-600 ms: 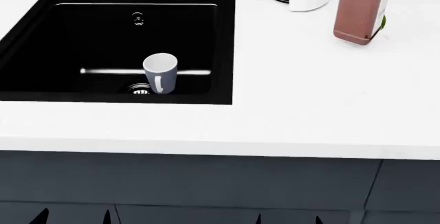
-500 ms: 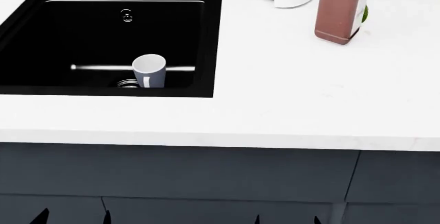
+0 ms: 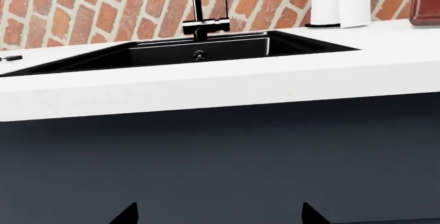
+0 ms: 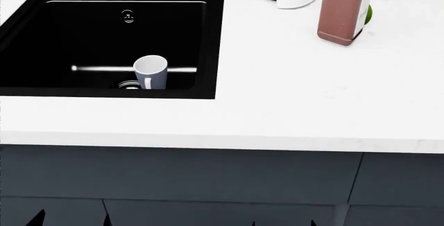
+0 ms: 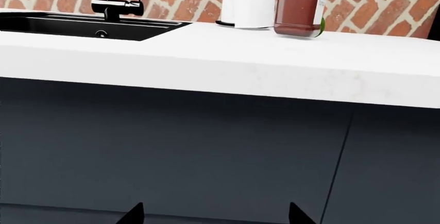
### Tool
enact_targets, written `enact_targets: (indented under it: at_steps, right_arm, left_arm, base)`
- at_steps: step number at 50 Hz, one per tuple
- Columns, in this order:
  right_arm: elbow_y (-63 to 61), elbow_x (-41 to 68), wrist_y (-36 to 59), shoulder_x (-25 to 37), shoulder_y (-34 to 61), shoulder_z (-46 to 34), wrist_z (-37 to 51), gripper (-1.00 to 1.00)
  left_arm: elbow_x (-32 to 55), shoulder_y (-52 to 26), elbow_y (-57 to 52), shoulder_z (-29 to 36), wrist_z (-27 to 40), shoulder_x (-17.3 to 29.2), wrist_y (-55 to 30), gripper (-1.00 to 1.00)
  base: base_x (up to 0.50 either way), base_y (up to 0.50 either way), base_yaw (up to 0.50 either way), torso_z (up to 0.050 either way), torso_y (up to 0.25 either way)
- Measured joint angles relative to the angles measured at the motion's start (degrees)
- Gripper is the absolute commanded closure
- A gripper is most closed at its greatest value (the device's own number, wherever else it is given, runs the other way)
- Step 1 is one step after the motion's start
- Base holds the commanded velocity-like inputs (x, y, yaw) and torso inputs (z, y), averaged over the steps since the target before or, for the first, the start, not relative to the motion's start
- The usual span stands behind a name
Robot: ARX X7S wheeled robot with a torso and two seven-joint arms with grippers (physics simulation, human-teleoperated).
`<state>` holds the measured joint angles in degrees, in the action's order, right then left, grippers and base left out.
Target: Turn on the sink faucet.
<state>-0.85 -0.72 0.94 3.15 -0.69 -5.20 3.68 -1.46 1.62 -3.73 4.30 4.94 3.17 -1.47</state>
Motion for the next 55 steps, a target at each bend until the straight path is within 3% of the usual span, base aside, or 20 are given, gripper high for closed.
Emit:
enact_targets:
  at_steps: [11, 28, 50, 55]
  right_arm:
    - [-6.1, 1.5, 4.3, 1.5, -0.6, -0.2, 1.4, -1.00]
    - [-21.9, 2.3, 18.1, 4.6, 1.2, -0.2, 3.2, -1.00]
    - [-42.2, 2.7, 41.9, 9.0, 10.3, 0.4, 4.0, -1.00]
    - [-45.5, 2.4, 46.8, 10.0, 12.9, 0.3, 4.2, -1.00]
  left_arm:
    - [1.1, 1.0, -7.4, 0.9, 0.5, 1.8, -4.7, -1.00]
    - [3.4, -1.4, -26.6, 1.6, 0.2, 4.8, -21.6, -1.00]
    - [7.2, -14.5, -49.9, -0.7, -0.4, 9.1, -50.7, -1.00]
    - [11.7, -18.2, -53.0, -1.1, 2.3, 11.6, -56.2, -1.00]
  base:
    - [0.00, 0.00, 0.00, 0.050, 0.000]
    - [0.00, 0.00, 0.00, 0.050, 0.000]
    - [0.00, 0.00, 0.00, 0.050, 0.000]
    - [0.00, 0.00, 0.00, 0.050, 0.000]
